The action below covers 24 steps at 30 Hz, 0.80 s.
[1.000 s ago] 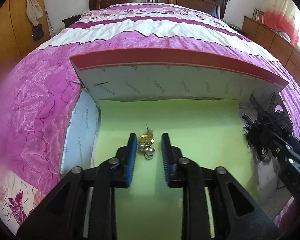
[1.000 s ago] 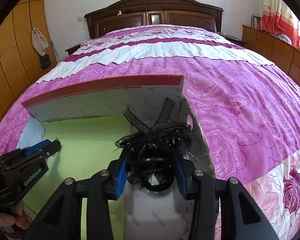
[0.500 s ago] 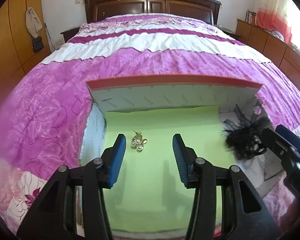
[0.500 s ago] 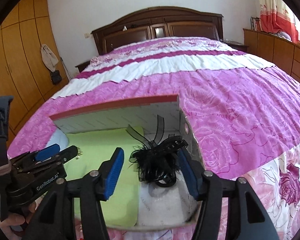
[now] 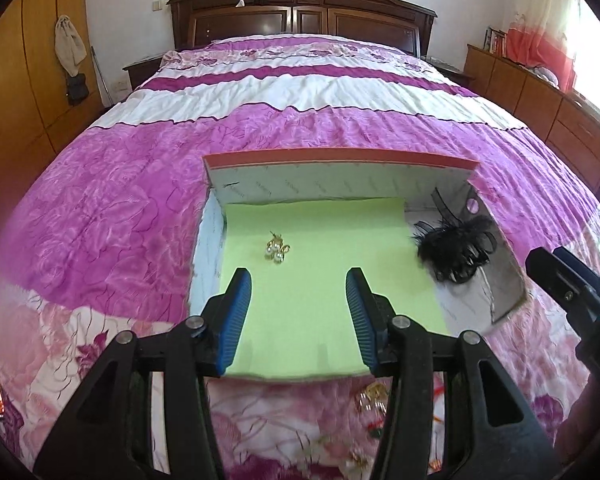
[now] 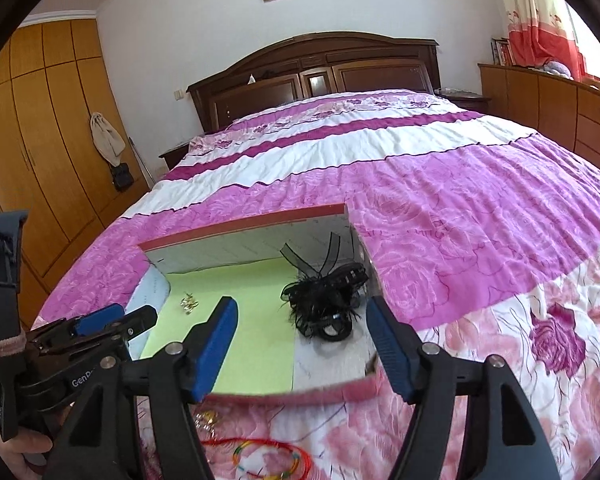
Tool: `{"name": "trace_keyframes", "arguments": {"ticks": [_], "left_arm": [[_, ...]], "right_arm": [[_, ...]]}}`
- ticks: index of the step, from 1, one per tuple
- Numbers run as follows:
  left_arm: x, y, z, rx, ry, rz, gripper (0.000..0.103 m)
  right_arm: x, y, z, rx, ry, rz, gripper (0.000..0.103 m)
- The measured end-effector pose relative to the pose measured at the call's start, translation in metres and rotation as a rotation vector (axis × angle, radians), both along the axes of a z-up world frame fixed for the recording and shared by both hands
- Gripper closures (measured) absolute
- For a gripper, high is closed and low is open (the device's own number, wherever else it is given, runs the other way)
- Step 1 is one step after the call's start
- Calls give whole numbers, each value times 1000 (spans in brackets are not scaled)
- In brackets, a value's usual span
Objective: Organize jewelry
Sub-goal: 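Lift both open grippers out of the box back toward the jewelry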
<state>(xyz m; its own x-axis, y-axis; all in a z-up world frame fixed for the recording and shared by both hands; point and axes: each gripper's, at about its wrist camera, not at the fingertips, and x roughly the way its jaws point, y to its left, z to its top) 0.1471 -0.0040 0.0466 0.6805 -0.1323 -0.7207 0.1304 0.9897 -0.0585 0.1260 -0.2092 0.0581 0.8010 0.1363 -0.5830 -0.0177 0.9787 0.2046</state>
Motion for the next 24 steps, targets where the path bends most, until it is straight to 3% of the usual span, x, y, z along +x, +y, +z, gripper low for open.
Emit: {"name": "trace_keyframes", "arguments": {"ticks": [11, 24], "left_arm": [[-36, 6, 12, -6, -5, -23, 61], [-60, 17, -14, -8, 85, -26, 61]], "right_arm": [[-43, -5, 16, 16, -1, 11, 33], [-77, -29, 0, 3, 77, -16, 33]]}}
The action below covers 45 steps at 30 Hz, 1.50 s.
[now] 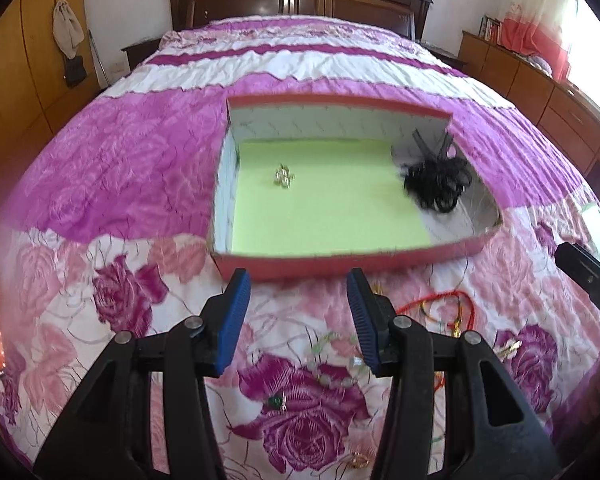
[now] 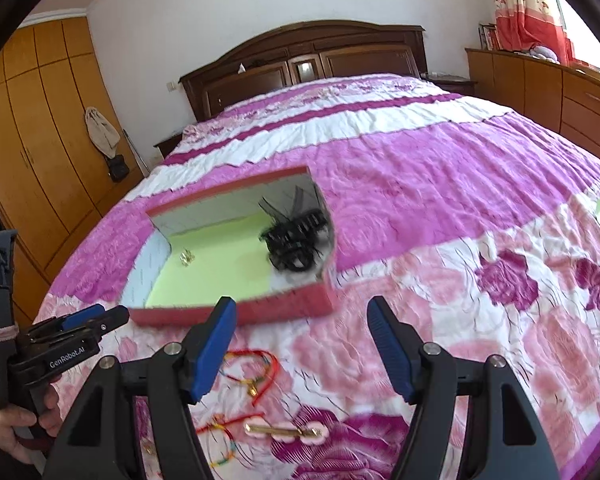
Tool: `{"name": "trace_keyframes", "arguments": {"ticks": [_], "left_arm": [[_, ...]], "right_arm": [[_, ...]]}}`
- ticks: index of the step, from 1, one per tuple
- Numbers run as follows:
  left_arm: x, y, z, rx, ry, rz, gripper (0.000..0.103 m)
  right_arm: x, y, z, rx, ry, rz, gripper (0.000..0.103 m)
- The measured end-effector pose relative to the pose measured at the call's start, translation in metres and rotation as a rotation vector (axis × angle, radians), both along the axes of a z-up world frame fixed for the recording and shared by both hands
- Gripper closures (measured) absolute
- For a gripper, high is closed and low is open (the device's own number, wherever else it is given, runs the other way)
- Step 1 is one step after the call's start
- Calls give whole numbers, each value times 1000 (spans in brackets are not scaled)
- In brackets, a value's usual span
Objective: Organize jewelry
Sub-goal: 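Lift both open grippers out of the box back toward the jewelry, then lower the left gripper onto the green stone earring and close it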
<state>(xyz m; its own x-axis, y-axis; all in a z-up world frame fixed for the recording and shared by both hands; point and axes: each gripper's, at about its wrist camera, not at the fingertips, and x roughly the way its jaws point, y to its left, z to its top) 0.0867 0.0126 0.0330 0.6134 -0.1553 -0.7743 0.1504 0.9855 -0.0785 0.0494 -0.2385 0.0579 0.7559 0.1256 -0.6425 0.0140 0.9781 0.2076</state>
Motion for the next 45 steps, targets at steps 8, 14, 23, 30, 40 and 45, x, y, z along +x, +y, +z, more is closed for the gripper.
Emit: {"name": "trace_keyframes", "arguments": {"ticks": [8, 14, 23, 30, 40, 45], "left_arm": [[-15, -3, -20, 17, 60, -26, 61], [-25, 2, -29, 24, 92, -31, 61], [-30, 11, -46, 26, 131, -21, 61], [-32, 17, -61, -2, 153, -16, 61], [-37, 18, -73, -32, 188, -43, 47], [-43, 17, -69, -31, 172, -72, 47]], "right_arm": [[-16, -3, -22, 4, 92, 7, 33], [-22, 4, -40, 14, 170, 22, 32], [-18, 21, -67, 25, 299, 43, 30], [-17, 30, -81, -7, 328, 39, 26], [-15, 31, -88, -7, 330, 50, 24], [-16, 29, -88, 12, 327, 54, 24]]}}
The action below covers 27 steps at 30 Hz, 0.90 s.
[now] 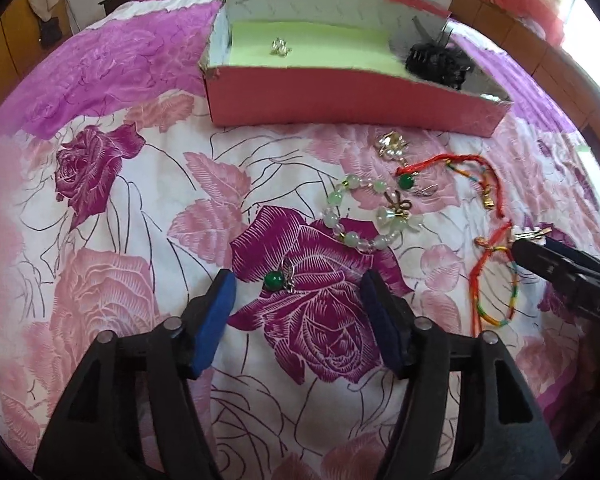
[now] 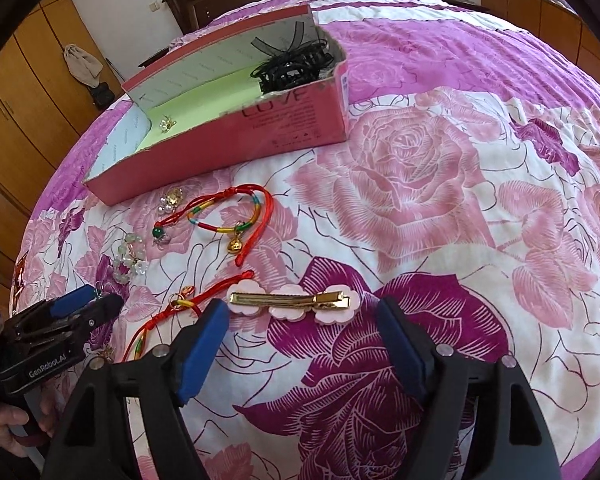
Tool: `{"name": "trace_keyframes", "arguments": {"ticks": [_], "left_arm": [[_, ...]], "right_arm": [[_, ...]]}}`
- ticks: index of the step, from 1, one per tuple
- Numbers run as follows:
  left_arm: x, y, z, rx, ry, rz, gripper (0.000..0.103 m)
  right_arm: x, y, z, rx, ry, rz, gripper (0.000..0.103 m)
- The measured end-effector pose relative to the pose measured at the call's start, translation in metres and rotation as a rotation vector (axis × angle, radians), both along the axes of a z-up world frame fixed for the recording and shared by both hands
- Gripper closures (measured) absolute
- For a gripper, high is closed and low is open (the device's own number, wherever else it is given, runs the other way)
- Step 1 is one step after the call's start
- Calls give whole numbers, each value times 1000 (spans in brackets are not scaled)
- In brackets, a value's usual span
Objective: Organize jewelry
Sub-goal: 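Lower the left gripper onto the green stone earring and close it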
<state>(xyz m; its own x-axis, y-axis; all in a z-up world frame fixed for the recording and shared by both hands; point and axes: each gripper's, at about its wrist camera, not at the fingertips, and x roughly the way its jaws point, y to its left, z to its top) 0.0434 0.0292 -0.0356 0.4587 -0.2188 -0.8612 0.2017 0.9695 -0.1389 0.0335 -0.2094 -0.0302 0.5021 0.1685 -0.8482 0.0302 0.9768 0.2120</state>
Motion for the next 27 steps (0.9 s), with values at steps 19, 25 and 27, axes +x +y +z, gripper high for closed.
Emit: {"name": "trace_keyframes", "arguments": {"ticks": [19, 25, 27], "left_arm": [[4, 10, -1, -33, -24, 28, 99], [1, 14, 1, -47, -29, 31, 99], [0, 14, 1, -50, -31, 31, 99]], "right_arm": [[-6, -4, 3, 39, -11, -3, 24], [-3, 0, 2, 34, -2, -16, 20], [1, 4, 1, 12, 5, -24, 19]]}}
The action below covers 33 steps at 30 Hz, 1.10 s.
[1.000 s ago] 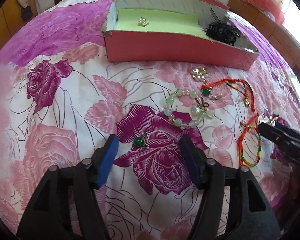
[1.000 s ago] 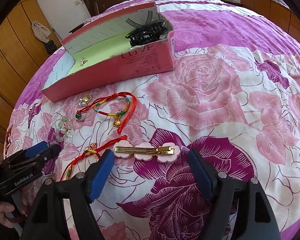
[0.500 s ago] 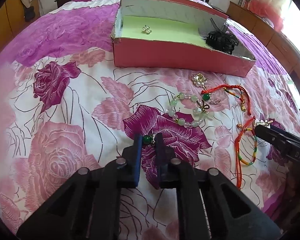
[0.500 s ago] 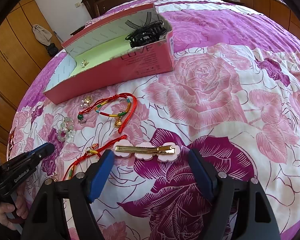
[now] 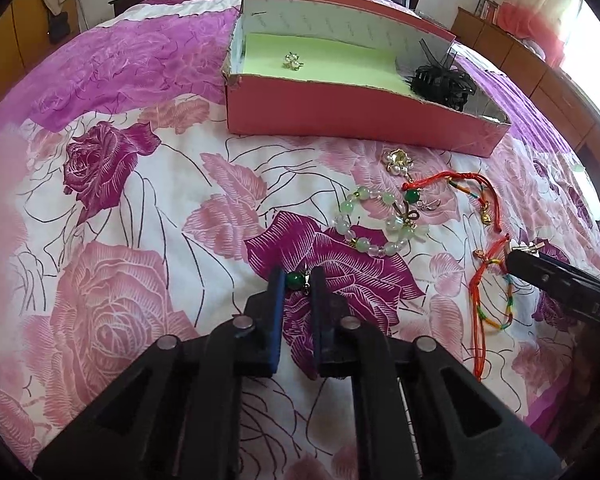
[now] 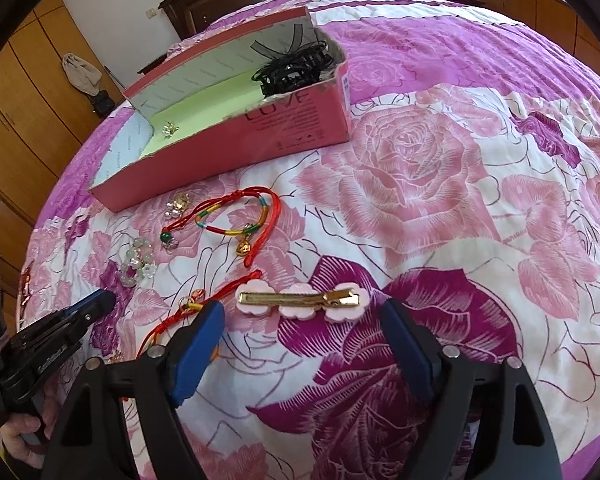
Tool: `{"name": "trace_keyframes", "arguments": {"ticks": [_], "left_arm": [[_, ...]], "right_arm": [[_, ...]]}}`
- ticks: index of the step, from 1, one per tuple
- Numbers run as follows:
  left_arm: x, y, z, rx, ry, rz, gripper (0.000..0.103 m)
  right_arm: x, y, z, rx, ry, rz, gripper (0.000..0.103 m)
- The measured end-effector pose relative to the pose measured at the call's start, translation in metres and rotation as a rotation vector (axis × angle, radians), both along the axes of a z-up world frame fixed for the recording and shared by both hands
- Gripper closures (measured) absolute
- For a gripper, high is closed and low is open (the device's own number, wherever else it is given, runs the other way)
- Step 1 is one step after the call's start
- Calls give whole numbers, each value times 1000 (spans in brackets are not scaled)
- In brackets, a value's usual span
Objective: Organize jewelry
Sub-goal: 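Lower the left gripper onto the green stone earring and close it, then close the right gripper on the gold hair clip with pink flowers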
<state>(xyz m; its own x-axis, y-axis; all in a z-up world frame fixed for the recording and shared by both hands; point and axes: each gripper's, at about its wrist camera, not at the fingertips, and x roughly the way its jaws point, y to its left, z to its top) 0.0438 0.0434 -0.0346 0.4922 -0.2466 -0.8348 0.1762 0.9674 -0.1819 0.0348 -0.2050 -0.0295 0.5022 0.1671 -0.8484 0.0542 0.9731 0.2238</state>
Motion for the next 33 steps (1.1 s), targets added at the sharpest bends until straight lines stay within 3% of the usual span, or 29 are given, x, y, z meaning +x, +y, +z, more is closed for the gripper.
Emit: {"name": "trace_keyframes", "arguments": {"ticks": [5, 8, 20, 33], "left_arm": [[-2, 2, 1, -17, -7, 3, 99], [-2, 4, 2, -30, -11, 5, 99], [-19, 2, 35, -45, -136, -27, 99], [-16, -8, 83, -63, -295, -18, 99]], "right_arm": [[6, 9, -5, -61, 8, -5, 19], [3, 9, -5, -87, -6, -18, 32], [-13, -7, 14, 21, -88, -21, 33], [-24, 8, 68, -10, -352, 54, 33]]}}
